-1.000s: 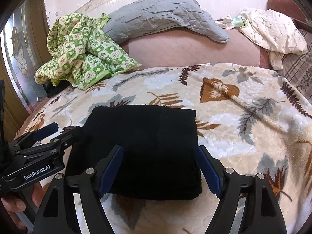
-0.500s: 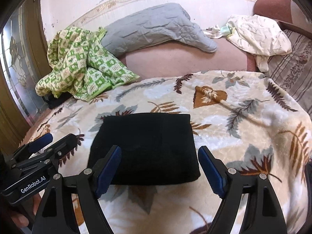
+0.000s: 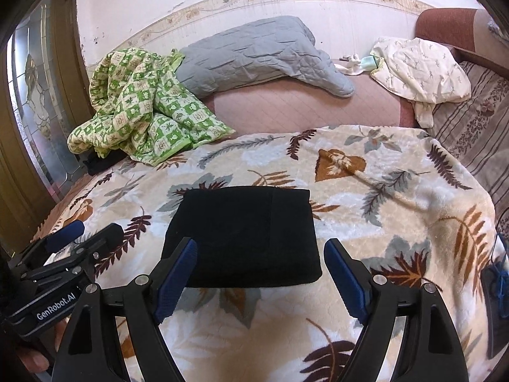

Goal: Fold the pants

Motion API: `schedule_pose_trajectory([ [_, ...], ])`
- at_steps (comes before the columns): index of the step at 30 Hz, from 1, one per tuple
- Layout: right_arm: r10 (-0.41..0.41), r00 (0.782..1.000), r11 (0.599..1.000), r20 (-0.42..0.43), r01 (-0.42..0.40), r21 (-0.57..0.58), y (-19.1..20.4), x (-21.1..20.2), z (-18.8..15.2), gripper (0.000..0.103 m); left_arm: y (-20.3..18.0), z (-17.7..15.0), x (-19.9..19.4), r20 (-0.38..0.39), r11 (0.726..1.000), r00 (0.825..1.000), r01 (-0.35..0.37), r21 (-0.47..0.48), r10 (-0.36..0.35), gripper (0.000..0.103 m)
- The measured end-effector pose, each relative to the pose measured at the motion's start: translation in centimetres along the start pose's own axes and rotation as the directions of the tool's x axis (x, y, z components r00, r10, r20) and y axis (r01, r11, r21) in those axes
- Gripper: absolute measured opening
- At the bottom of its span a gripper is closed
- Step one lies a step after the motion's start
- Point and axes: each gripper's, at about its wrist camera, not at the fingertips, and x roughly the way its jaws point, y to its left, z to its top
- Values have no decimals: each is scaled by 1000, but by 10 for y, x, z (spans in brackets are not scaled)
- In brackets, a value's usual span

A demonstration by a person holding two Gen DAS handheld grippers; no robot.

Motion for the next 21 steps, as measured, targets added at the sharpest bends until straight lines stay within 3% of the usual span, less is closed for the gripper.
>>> schedule_pose_trajectory([
  [12, -2, 1000, 1000, -13, 2, -7, 0, 0, -2, 83, 2, -1, -2, -8, 1000, 1000, 1, -6, -1, 83],
  [21, -5, 1000, 1000, -29, 4, -19, 0, -4, -5, 83, 2, -4, -14, 40, 1000, 999, 1, 6, -1, 84],
])
